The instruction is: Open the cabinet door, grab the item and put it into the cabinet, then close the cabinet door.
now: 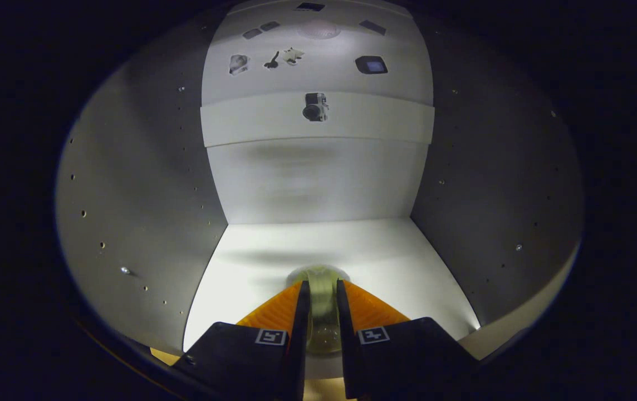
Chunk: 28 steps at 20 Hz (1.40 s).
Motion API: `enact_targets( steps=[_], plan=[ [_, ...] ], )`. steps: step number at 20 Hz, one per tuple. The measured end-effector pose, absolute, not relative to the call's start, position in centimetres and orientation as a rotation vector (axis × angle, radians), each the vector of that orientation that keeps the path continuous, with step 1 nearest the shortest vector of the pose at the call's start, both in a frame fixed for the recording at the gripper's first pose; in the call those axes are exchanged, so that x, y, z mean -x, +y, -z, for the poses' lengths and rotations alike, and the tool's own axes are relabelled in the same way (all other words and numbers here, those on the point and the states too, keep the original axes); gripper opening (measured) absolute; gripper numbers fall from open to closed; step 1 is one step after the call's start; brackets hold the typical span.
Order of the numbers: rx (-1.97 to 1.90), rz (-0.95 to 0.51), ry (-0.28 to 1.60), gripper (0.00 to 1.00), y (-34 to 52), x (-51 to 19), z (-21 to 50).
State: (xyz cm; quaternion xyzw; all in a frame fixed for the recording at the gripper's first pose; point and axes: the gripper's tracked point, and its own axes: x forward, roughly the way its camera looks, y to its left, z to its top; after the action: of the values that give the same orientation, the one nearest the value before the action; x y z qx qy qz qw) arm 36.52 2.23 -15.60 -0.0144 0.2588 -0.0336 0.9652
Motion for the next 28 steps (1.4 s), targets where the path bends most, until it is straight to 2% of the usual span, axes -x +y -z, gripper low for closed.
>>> enact_targets(
  steps=[4,12,16,21,24,28],
  plan=[
    [0.026,0.043,0.432,0.32,3.8,-33.0,11.4],
    [0.031,0.076,0.263,0.33,5.2,-19.8,4.6],
    [0.005,0.116,0.191,0.55,5.1,-13.9,3.9],
    [-0.009,0.13,0.156,0.99,4.7,-6.6,5.6],
    [-0.057,0.144,0.138,0.99,2.6,-1.9,5.0],
    [-0.07,0.166,0.017,0.99,-2.6,4.2,1.2]
  ],
)
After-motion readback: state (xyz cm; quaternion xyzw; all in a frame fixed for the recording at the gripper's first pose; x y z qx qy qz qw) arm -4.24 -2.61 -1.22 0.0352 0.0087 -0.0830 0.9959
